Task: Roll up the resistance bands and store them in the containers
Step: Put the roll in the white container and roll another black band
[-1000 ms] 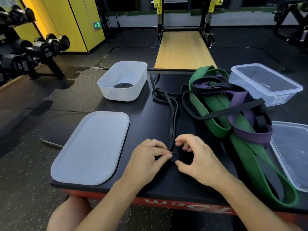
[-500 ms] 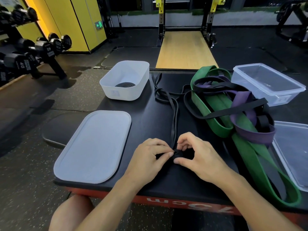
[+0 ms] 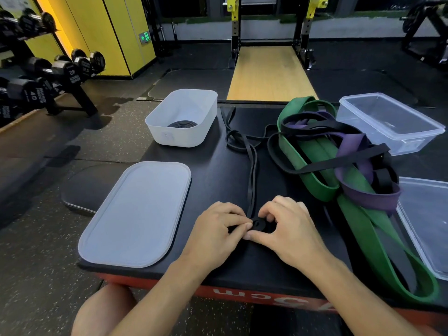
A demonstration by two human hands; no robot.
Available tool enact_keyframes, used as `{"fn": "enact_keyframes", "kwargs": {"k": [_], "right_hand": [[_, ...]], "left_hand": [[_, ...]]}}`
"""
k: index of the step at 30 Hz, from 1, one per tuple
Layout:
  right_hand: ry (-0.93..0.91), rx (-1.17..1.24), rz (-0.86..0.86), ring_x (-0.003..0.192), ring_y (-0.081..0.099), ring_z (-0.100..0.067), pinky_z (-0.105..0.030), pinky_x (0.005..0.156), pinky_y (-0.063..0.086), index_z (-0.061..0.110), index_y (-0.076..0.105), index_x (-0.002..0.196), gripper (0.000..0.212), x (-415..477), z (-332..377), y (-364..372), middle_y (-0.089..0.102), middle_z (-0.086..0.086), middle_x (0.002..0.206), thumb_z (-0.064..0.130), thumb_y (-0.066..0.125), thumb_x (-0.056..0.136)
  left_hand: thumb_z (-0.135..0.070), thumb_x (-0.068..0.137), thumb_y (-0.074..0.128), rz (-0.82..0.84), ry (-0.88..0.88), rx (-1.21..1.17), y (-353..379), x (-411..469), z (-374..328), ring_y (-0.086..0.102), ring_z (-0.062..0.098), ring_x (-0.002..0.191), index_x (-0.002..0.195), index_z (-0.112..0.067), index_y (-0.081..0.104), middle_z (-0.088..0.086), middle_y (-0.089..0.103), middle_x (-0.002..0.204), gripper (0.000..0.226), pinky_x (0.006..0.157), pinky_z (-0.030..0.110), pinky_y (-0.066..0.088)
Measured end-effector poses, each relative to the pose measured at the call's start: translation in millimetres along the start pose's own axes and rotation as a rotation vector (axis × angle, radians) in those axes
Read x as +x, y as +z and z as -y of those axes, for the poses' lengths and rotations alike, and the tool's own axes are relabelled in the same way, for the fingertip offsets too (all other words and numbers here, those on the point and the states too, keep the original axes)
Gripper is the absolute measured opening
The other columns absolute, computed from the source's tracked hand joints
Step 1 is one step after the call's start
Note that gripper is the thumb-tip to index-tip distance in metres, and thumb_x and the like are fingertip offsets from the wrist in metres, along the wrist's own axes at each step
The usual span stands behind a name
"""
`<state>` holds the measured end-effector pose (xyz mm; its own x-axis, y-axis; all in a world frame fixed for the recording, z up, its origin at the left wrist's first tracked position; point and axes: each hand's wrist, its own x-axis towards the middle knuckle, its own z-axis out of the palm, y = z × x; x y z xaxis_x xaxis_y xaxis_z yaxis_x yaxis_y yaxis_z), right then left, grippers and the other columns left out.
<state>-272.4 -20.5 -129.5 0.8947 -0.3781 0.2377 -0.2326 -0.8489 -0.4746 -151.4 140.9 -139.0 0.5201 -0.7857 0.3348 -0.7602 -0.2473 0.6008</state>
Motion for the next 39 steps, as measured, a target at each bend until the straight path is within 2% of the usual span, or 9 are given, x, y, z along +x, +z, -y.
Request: {"fn": "enact_keyframes", "kwargs": {"k": [6,13,17,21,25,29,34,37,39], "right_hand": [[-0.109,0.075,0.088,0.105,0.051,0.001,-0.033,0.107,0.028,0.039,0.071,0.116,0.04,5,-16,-8,0.057,0.028,0.103,0.056,0.079,0.08],[-0.1,0.241,0.208,0.137,0.039,0.003,-0.025,0.12,0.007,0.046,0.04,0.115,0.053,4,-25,-18,0.066,0.033,0.121,0.026,0.08,0.087],[-0.097,0.192,0.123,0.132,0.045,0.002,-0.03,0.124,0.011,0.047,0.05,0.12,0.049,-1,-22,-14,0.063,0.035,0.119,0.04,0.08,0.082],[-0.059,0.007,0.052,0.108,0.045,0.0,-0.025,0.111,0.02,0.044,0.059,0.111,0.064,-3,-15,-11,0.047,0.029,0.104,0.085,0.064,0.063],[-0.026,-0.036,0.029,0.095,0.045,-0.003,-0.025,0.101,0.024,0.04,0.061,0.095,0.063,3,-5,-4,0.048,0.021,0.092,0.092,0.051,0.062],[-0.106,0.05,0.086,0.103,0.046,0.003,-0.029,0.11,0.021,0.042,0.07,0.109,0.057,10,-17,-5,0.051,0.027,0.097,0.082,0.054,0.071],[-0.182,0.113,0.181,0.12,0.047,0.004,-0.025,0.123,-0.001,0.043,0.066,0.129,0.046,13,-28,-12,0.055,0.031,0.11,0.055,0.072,0.085],[-0.164,0.221,0.201,0.126,0.051,0.002,-0.032,0.126,0.003,0.047,0.057,0.123,0.048,10,-28,-16,0.061,0.032,0.118,0.032,0.081,0.085],[-0.121,0.305,0.235,0.127,0.051,0.005,-0.039,0.126,0.012,0.036,0.05,0.116,0.048,8,-26,-20,0.067,0.029,0.118,0.017,0.082,0.085]], "left_hand": [[-0.03,0.098,0.07,0.012,0.022,0.0,-1,0,0,0.058,0.003,0.107,0.106,-0.032,0.081,-0.022,0.068,0.104,0.013,0.093,0.009,0.038],[-0.03,0.098,0.07,0.001,-0.007,-0.007,-2,1,1,0.058,0.004,0.104,0.102,-0.033,0.081,-0.022,0.068,0.1,0.012,0.091,0.013,0.04],[-0.029,0.097,0.072,0.003,-0.009,0.001,-1,2,2,0.058,0.002,0.103,0.102,-0.033,0.082,-0.023,0.069,0.099,0.012,0.091,0.012,0.04],[-0.028,0.096,0.073,-0.005,-0.003,0.013,0,2,1,0.058,0.003,0.102,0.101,-0.032,0.082,-0.022,0.069,0.099,0.011,0.091,0.012,0.041],[-0.029,0.097,0.072,0.003,-0.004,0.014,-1,2,1,0.058,0.002,0.102,0.101,-0.031,0.082,-0.021,0.069,0.099,0.012,0.091,0.012,0.041],[-0.03,0.099,0.069,-0.004,-0.011,-0.01,-1,2,0,0.058,0.004,0.105,0.102,-0.032,0.081,-0.022,0.068,0.102,0.012,0.093,0.018,0.043],[-0.03,0.099,0.07,-0.018,-0.027,-0.024,0,2,1,0.06,0.005,0.105,0.102,-0.032,0.081,-0.022,0.069,0.102,0.012,0.093,0.023,0.046],[-0.029,0.098,0.07,-0.025,-0.024,-0.02,0,3,1,0.06,0.004,0.105,0.102,-0.032,0.081,-0.022,0.069,0.102,0.011,0.093,0.025,0.048],[-0.029,0.098,0.071,-0.028,-0.024,-0.015,-1,3,2,0.06,0.004,0.105,0.102,-0.032,0.081,-0.022,0.07,0.102,0.011,0.093,0.026,0.048]]}}
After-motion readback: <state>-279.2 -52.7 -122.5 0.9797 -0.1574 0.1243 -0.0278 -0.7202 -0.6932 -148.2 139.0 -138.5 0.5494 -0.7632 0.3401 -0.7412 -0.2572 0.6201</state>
